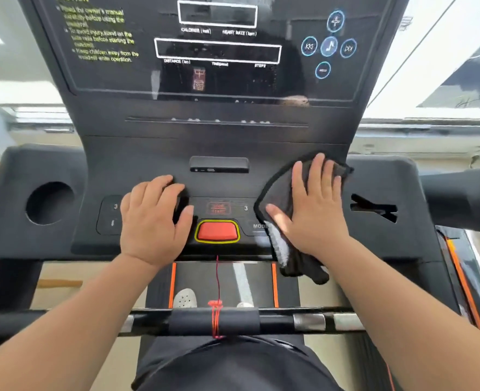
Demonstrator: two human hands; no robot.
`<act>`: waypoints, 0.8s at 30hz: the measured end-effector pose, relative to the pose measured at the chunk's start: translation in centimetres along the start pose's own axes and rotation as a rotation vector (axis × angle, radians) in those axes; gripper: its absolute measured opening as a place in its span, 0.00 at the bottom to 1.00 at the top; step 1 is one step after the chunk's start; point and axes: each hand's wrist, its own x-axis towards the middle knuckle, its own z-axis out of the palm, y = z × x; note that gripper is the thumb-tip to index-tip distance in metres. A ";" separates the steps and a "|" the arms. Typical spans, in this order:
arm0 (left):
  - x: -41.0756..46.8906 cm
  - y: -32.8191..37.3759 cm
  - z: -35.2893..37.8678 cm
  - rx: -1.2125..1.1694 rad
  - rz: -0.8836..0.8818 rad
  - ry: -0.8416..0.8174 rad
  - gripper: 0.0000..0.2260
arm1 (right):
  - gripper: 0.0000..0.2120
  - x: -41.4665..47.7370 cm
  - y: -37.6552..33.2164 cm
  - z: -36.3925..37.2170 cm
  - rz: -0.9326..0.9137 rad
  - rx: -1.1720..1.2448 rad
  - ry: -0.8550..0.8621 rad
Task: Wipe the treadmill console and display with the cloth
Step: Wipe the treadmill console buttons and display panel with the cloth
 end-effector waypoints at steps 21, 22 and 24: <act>-0.1 0.4 -0.2 0.035 0.020 0.025 0.20 | 0.47 1.3 -0.6 0.1 0.053 0.033 0.062; -0.1 0.3 -0.2 0.034 0.021 0.024 0.20 | 0.47 1.8 -1.1 0.2 0.016 0.021 0.074; -0.1 0.2 -0.1 0.032 0.025 0.022 0.20 | 0.44 1.8 -1.3 0.3 -0.120 -0.020 0.067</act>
